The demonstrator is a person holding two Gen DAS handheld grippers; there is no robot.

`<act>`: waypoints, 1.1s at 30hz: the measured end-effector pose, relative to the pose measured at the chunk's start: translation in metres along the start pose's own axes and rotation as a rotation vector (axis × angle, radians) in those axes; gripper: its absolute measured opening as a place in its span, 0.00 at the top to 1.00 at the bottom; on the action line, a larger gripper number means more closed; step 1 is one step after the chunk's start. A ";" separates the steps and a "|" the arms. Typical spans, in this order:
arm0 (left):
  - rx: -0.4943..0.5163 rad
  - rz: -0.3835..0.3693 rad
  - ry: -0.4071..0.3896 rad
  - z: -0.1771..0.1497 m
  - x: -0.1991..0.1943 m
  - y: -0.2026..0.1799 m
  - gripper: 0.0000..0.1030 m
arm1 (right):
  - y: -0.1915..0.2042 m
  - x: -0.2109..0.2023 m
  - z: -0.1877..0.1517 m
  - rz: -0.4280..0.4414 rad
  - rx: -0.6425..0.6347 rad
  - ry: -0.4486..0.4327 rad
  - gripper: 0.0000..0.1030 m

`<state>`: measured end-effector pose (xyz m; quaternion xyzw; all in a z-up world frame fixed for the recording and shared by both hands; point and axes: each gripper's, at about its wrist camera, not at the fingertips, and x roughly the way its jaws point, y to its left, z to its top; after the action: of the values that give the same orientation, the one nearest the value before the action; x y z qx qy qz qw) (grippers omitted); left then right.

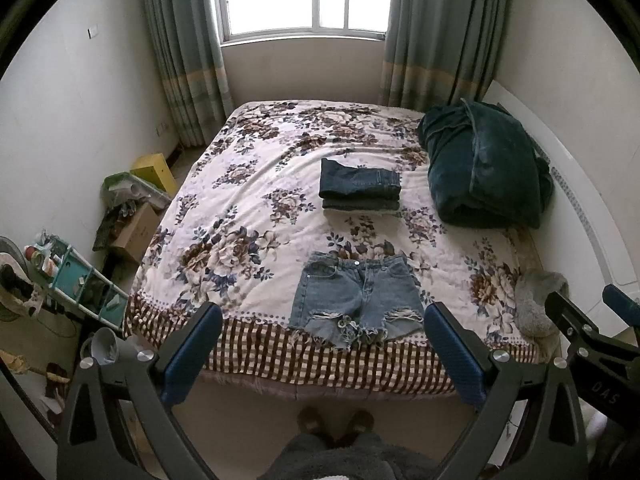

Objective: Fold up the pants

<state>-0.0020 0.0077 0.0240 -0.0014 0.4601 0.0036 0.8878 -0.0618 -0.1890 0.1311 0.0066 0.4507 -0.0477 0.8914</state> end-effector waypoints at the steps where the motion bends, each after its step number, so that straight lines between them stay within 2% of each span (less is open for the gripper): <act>1: 0.000 0.002 0.000 -0.002 0.000 -0.001 0.00 | 0.003 -0.001 0.001 0.000 0.001 0.000 0.00; 20: -0.003 0.000 -0.005 -0.002 -0.002 0.003 0.00 | 0.000 0.000 -0.001 0.001 -0.002 -0.003 0.00; 32: -0.001 0.001 -0.003 -0.001 -0.003 0.005 0.00 | 0.016 -0.004 0.008 -0.001 0.013 0.016 0.00; 33: 0.004 0.018 -0.013 0.001 0.000 0.007 0.00 | 0.017 -0.001 0.009 -0.003 0.021 0.025 0.00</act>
<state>-0.0012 0.0142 0.0249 0.0046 0.4542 0.0107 0.8908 -0.0535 -0.1725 0.1367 0.0159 0.4612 -0.0537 0.8855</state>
